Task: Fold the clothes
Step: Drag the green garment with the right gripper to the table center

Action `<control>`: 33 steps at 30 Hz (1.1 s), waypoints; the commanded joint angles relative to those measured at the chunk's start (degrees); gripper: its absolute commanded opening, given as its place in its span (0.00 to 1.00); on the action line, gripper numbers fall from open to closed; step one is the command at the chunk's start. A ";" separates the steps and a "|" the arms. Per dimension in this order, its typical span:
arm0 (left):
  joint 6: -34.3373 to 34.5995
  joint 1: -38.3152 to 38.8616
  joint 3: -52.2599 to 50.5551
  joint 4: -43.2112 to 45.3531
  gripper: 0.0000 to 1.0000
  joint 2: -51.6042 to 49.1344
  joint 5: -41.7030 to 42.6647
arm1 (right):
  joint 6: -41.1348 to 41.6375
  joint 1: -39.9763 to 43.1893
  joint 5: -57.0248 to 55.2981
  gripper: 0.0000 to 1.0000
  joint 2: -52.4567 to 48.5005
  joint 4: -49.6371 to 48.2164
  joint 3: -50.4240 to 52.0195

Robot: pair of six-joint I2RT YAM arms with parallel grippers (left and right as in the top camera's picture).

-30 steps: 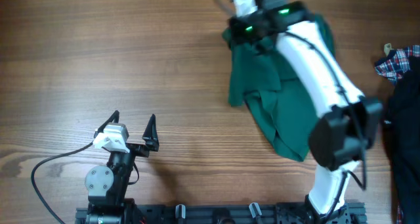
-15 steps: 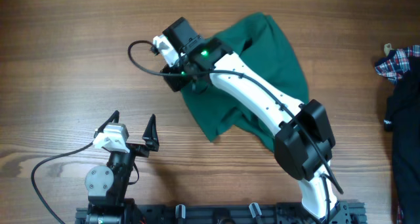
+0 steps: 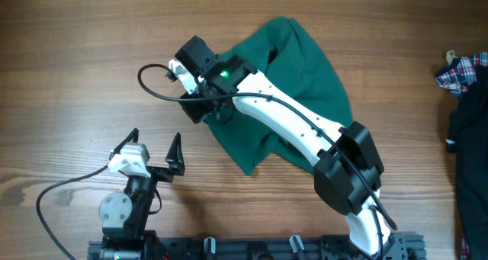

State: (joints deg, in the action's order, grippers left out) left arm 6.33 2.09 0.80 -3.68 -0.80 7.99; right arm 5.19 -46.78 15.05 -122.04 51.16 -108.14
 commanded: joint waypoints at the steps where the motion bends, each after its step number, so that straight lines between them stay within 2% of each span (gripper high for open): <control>1: 0.52 -0.50 -0.46 0.00 1.00 0.42 -0.37 | 2.73 -0.28 1.99 0.04 -1.18 0.55 -0.11; 2: 0.52 -0.50 -0.46 0.00 1.00 0.42 -0.37 | 2.73 -0.28 1.99 0.04 -1.18 0.81 -0.11; 4: 0.52 -0.50 -0.46 0.02 1.00 0.42 -0.37 | 4.17 -0.28 3.23 0.41 -1.18 1.16 -0.11; 5: 0.52 -0.50 -0.46 0.02 1.00 0.42 -0.37 | 3.72 -0.28 3.91 0.49 -1.18 1.03 -0.13; 7: 0.52 -0.50 -0.46 0.02 1.00 0.42 -0.37 | 3.54 0.46 3.87 0.57 0.09 1.01 -0.39; 9: 0.52 -0.50 -0.46 0.02 1.00 0.42 -0.37 | 2.27 2.56 3.74 0.74 3.63 0.98 -0.79; 13: 0.52 -0.50 -0.46 0.02 1.00 0.42 -0.37 | 3.15 10.47 -3.56 0.80 12.33 4.50 -0.76; 14: 0.52 -0.50 -0.46 0.02 1.00 0.42 -0.37 | 4.44 13.16 -6.21 0.85 13.55 6.14 -0.76; 18: 0.52 -0.50 -0.46 0.02 1.00 0.42 -0.37 | 6.23 24.37 -8.81 0.87 13.62 12.76 0.07; 22: 0.52 -0.50 -0.46 0.02 1.00 0.42 -0.37 | 8.68 32.35 -9.14 0.93 13.62 14.34 2.97; 27: 0.52 -0.50 -0.46 0.02 1.00 0.42 -0.37 | 8.35 38.10 -10.16 0.93 13.62 12.46 13.60; 33: 0.52 -0.50 -0.46 0.00 1.00 0.42 -0.37 | 8.35 38.80 -10.23 0.92 13.62 11.28 19.65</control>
State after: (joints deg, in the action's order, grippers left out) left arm 6.33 2.09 0.80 -3.68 -0.80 7.99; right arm 12.82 -7.88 5.69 -107.81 61.89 -89.34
